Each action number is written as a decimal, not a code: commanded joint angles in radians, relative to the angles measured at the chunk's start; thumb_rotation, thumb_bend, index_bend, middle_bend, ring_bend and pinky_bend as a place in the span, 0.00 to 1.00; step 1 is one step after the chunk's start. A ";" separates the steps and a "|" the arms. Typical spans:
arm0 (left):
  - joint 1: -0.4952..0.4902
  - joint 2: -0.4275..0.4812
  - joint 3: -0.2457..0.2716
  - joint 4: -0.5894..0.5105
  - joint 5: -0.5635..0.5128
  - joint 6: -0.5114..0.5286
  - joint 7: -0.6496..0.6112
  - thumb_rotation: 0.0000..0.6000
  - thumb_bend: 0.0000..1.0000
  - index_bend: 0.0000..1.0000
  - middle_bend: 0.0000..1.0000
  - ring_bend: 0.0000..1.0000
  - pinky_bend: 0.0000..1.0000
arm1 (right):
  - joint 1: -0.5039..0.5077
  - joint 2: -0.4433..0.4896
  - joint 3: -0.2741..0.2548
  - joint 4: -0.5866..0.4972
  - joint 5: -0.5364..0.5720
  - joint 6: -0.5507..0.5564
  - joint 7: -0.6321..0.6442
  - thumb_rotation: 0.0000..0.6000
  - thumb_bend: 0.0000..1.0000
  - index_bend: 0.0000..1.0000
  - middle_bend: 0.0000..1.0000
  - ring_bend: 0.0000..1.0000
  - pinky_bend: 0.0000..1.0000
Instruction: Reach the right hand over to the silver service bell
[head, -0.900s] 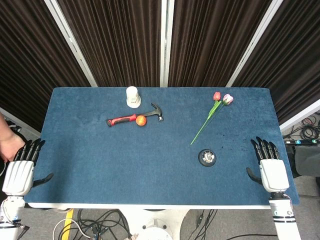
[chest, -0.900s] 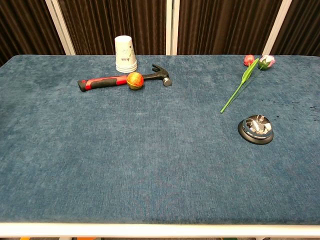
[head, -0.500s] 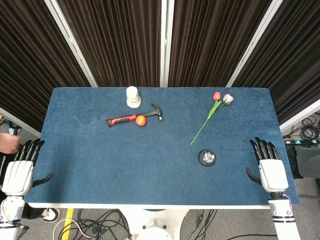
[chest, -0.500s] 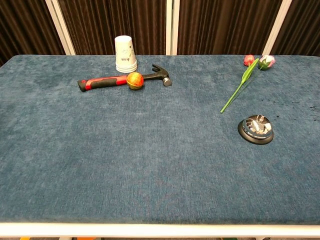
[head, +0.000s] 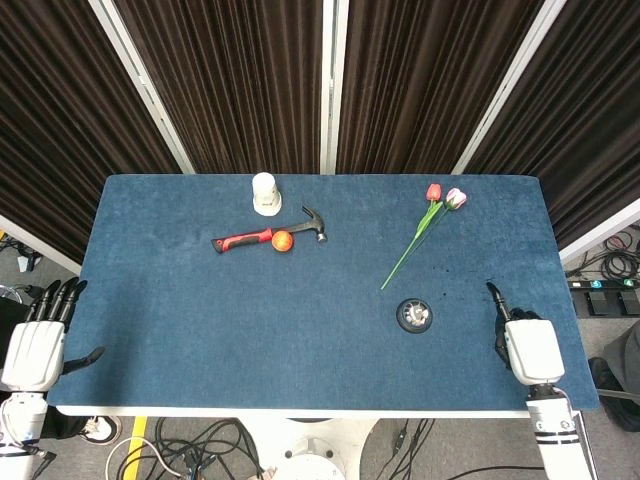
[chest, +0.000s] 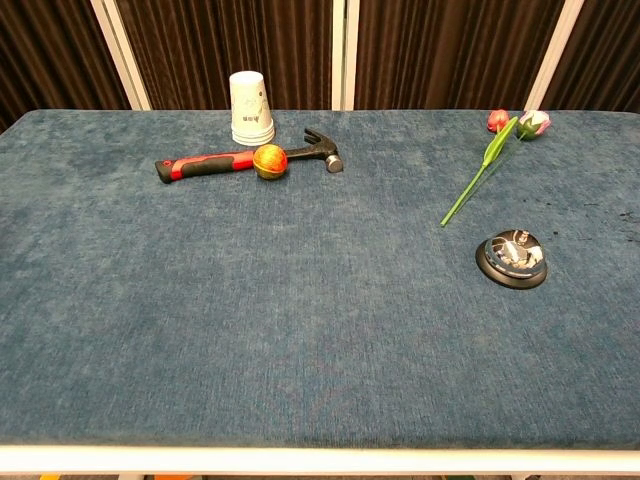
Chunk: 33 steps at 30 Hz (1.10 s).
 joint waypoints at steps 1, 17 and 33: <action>-0.002 -0.001 0.001 0.004 -0.003 -0.005 0.002 1.00 0.11 0.09 0.05 0.00 0.14 | 0.015 -0.034 -0.017 0.031 -0.019 -0.023 -0.006 1.00 1.00 0.12 0.87 0.71 0.70; -0.001 0.005 -0.001 0.016 -0.011 -0.011 -0.018 1.00 0.11 0.09 0.05 0.00 0.15 | 0.090 -0.164 -0.048 0.091 0.016 -0.199 -0.159 1.00 1.00 0.00 0.90 0.74 0.72; 0.004 0.008 -0.001 0.042 -0.022 -0.016 -0.052 1.00 0.11 0.09 0.05 0.00 0.14 | 0.142 -0.215 -0.015 0.092 0.168 -0.291 -0.301 1.00 1.00 0.00 0.90 0.74 0.72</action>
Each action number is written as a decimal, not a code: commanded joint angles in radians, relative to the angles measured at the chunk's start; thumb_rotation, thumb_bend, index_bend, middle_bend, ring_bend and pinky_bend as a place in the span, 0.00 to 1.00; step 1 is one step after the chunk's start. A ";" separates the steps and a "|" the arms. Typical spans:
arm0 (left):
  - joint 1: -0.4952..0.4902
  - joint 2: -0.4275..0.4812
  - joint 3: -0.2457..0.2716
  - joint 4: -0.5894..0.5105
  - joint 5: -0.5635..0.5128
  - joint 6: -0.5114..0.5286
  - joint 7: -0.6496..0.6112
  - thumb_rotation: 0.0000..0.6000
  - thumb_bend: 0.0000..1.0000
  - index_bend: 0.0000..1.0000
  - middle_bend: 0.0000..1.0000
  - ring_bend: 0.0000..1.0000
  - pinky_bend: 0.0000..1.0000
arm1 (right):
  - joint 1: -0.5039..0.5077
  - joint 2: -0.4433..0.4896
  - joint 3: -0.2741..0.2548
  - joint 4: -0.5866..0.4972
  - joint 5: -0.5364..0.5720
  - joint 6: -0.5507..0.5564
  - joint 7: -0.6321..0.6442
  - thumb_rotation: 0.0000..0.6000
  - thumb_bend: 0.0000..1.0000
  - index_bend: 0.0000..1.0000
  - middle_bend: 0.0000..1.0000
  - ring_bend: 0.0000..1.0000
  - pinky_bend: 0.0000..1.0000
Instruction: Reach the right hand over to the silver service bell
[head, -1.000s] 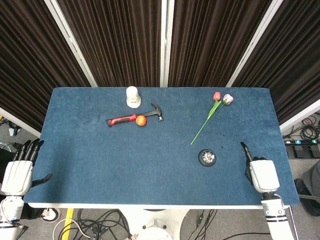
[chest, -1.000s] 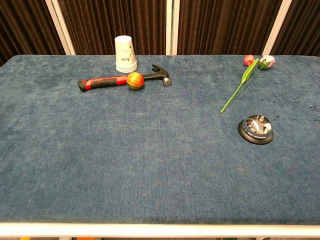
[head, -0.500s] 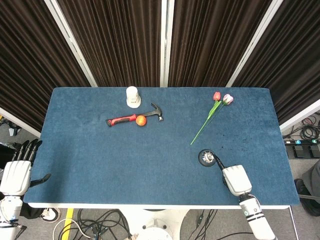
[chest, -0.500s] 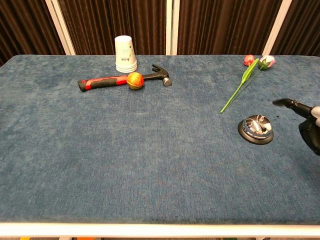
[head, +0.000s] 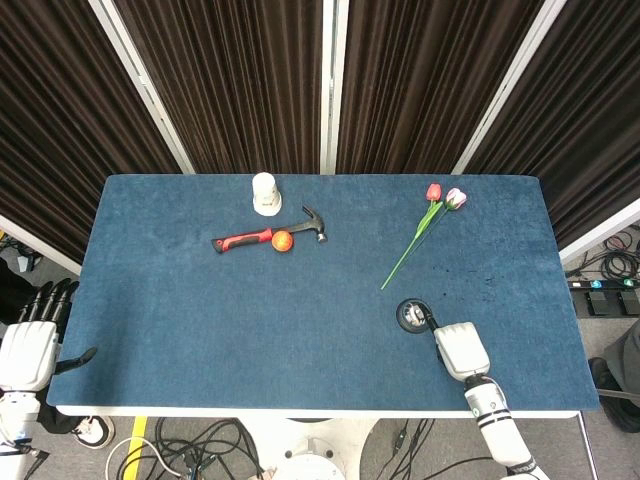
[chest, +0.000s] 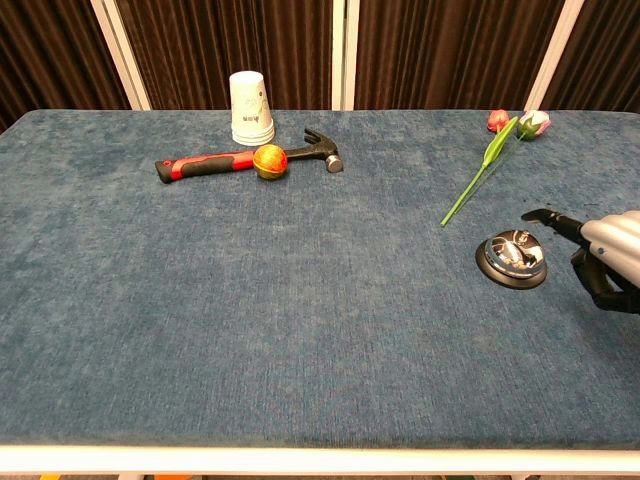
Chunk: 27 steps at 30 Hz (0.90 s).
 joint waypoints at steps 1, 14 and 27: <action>0.001 0.000 -0.001 0.002 -0.001 0.000 -0.003 1.00 0.11 0.09 0.05 0.00 0.15 | 0.005 -0.007 -0.001 0.004 0.010 -0.004 -0.009 1.00 1.00 0.00 0.90 0.74 0.72; 0.003 -0.001 0.001 0.006 0.002 0.003 -0.006 1.00 0.11 0.09 0.05 0.00 0.14 | 0.006 -0.013 -0.016 0.006 0.016 0.020 -0.002 1.00 1.00 0.00 0.90 0.74 0.72; 0.004 -0.001 0.000 0.006 0.001 0.003 -0.006 1.00 0.11 0.09 0.05 0.00 0.15 | 0.014 -0.019 -0.023 0.020 0.052 0.005 -0.012 1.00 1.00 0.01 0.90 0.74 0.72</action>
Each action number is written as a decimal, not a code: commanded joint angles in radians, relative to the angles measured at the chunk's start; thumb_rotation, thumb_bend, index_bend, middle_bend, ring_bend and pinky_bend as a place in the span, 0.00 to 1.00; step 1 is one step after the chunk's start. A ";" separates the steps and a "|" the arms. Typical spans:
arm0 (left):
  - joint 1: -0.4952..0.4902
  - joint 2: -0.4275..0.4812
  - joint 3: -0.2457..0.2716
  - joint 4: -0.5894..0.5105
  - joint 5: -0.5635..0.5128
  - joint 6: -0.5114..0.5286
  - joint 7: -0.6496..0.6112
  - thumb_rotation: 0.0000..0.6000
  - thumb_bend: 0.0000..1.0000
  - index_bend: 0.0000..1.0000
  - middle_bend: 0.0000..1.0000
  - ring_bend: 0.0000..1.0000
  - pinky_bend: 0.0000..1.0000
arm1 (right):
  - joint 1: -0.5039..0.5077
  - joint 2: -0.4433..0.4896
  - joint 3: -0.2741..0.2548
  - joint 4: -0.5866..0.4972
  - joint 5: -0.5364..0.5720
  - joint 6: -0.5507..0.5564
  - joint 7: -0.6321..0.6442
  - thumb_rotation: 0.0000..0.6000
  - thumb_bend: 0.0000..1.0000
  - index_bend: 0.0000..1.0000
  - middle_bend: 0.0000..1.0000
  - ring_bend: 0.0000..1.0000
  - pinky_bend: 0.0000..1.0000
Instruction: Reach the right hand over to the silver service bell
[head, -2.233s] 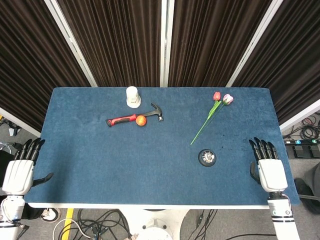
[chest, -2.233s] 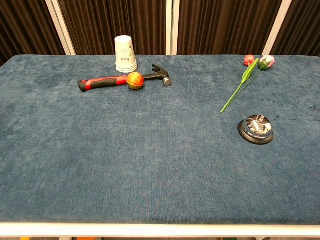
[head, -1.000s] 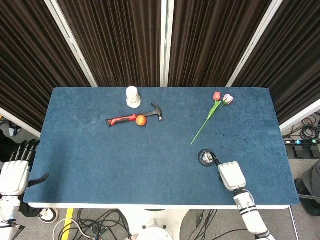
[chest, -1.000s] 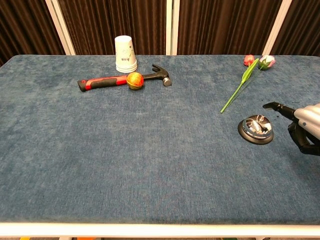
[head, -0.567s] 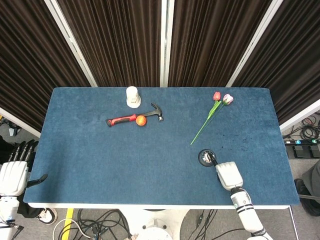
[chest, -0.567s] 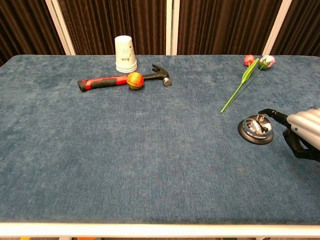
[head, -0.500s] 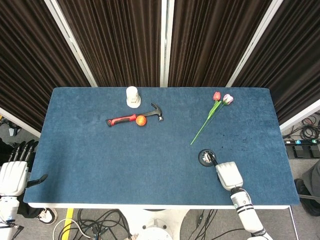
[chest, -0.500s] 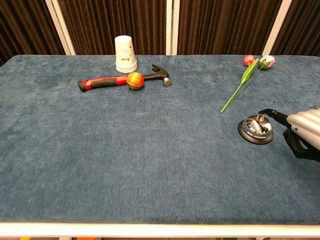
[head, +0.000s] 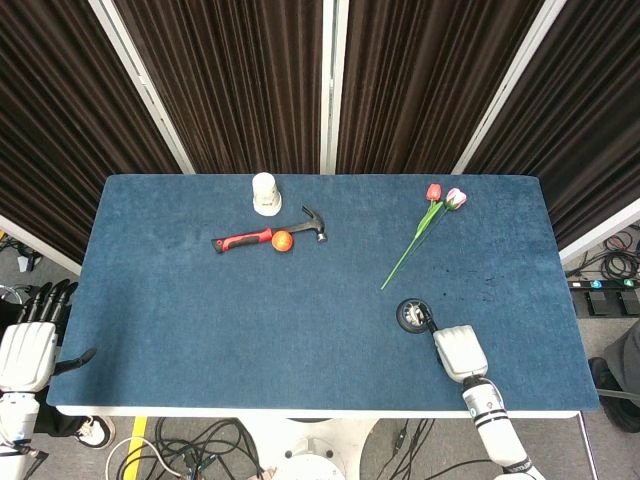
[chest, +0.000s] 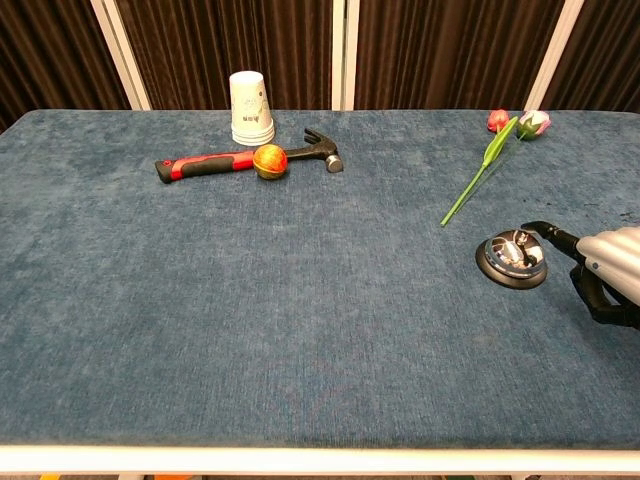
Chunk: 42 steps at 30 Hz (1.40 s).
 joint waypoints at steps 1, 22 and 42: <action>0.000 0.000 0.000 0.000 0.001 0.001 -0.001 1.00 0.11 0.09 0.05 0.00 0.15 | 0.000 0.003 0.000 -0.004 -0.008 0.010 0.008 1.00 1.00 0.02 0.90 0.74 0.72; 0.001 -0.002 0.002 0.002 0.002 0.000 -0.001 1.00 0.11 0.09 0.05 0.00 0.15 | 0.000 0.004 -0.012 0.000 -0.011 0.017 0.029 1.00 1.00 0.00 0.90 0.74 0.72; -0.003 0.001 0.001 -0.010 0.004 -0.003 0.013 1.00 0.11 0.09 0.05 0.00 0.15 | 0.000 0.016 -0.019 -0.021 0.008 0.015 0.013 1.00 1.00 0.00 0.90 0.74 0.72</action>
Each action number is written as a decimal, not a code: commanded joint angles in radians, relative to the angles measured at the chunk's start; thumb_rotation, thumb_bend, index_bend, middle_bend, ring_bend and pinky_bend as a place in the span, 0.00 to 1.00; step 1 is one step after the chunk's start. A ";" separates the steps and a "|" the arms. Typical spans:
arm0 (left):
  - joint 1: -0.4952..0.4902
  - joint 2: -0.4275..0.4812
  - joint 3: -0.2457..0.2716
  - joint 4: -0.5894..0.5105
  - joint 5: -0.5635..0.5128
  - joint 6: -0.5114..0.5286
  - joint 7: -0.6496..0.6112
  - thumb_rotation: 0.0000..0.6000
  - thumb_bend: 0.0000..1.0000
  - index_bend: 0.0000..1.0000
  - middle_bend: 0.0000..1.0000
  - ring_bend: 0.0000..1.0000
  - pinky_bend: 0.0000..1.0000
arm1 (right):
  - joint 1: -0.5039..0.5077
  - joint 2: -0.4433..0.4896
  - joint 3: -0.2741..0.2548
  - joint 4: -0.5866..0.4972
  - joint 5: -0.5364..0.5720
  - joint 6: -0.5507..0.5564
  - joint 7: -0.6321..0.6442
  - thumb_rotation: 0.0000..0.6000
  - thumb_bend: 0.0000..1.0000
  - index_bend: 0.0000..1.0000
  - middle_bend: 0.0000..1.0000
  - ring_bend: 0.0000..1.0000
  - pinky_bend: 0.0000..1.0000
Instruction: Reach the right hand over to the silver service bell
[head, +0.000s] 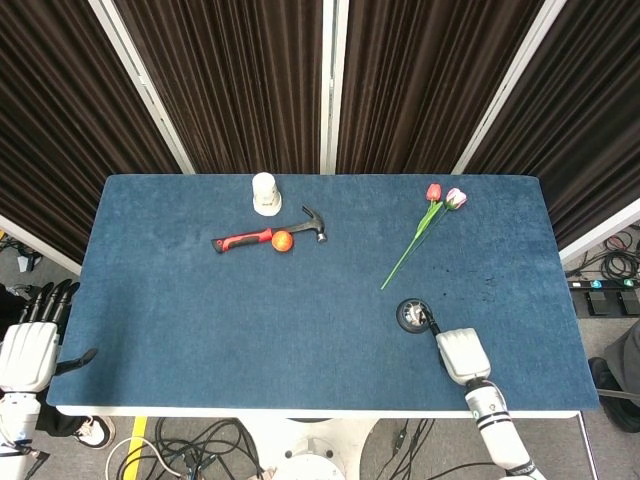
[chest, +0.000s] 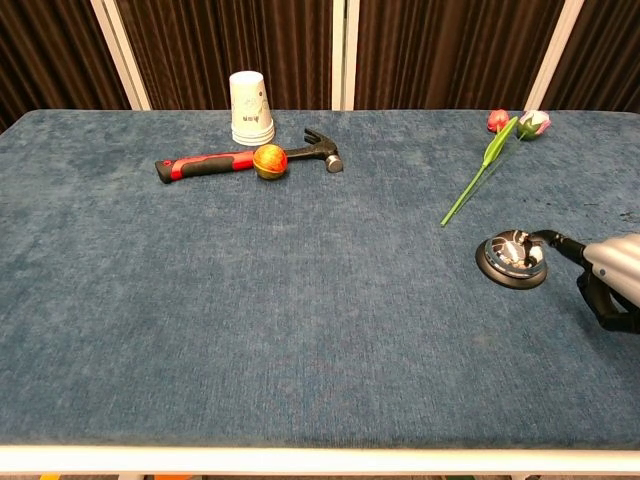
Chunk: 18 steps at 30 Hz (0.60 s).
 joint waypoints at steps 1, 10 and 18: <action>-0.001 0.000 0.000 0.000 0.001 0.000 0.000 1.00 0.11 0.09 0.05 0.00 0.15 | -0.002 0.009 0.002 -0.020 -0.030 0.027 0.021 1.00 1.00 0.00 0.90 0.74 0.72; 0.000 0.001 0.000 -0.009 0.007 0.007 0.006 1.00 0.11 0.09 0.05 0.00 0.14 | -0.046 0.081 0.013 -0.093 -0.230 0.235 0.176 1.00 1.00 0.00 0.90 0.74 0.72; -0.004 -0.002 0.001 -0.021 0.013 0.006 0.020 1.00 0.11 0.09 0.05 0.00 0.14 | -0.107 0.111 0.054 -0.017 -0.339 0.444 0.366 1.00 0.85 0.00 0.63 0.46 0.53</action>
